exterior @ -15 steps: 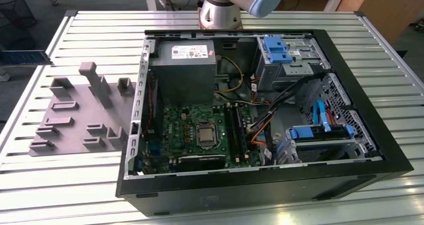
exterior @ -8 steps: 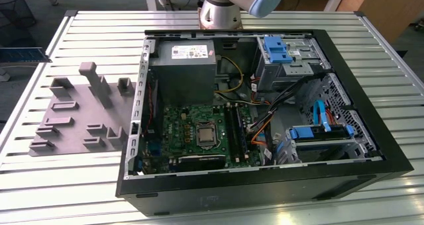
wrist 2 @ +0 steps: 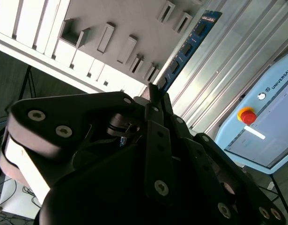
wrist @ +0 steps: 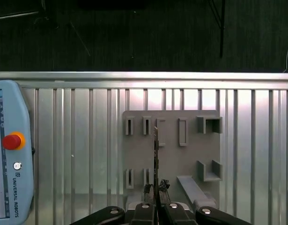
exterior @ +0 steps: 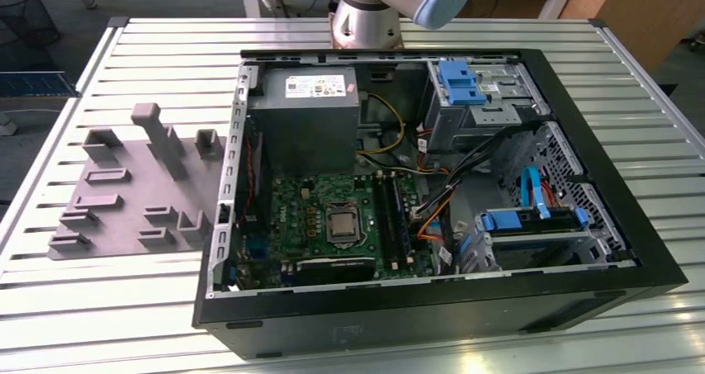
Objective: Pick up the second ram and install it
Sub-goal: 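Pick up the second ram and move it above second insertion slot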
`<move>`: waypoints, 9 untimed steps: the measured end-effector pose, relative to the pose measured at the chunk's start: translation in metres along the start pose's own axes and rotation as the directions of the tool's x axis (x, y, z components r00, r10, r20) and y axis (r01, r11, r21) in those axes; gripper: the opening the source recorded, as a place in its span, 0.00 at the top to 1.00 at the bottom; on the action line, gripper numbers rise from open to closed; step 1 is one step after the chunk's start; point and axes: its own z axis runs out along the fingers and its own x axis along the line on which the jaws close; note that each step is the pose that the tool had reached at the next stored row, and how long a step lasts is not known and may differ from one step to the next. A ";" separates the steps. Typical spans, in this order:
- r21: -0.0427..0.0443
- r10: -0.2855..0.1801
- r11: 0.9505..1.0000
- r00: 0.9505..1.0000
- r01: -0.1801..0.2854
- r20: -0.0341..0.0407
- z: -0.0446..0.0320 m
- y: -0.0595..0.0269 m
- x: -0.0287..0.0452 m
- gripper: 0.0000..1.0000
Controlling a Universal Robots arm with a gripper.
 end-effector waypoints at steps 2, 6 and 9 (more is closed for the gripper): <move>0.000 0.000 1.000 1.000 0.000 0.000 -0.0017 0.0000 0.0000 0.86; 0.000 0.000 1.000 1.000 0.000 0.000 -0.0019 0.0000 -0.0001 0.86; 0.000 0.000 1.000 1.000 0.000 0.000 -0.0021 -0.0007 -0.0002 0.86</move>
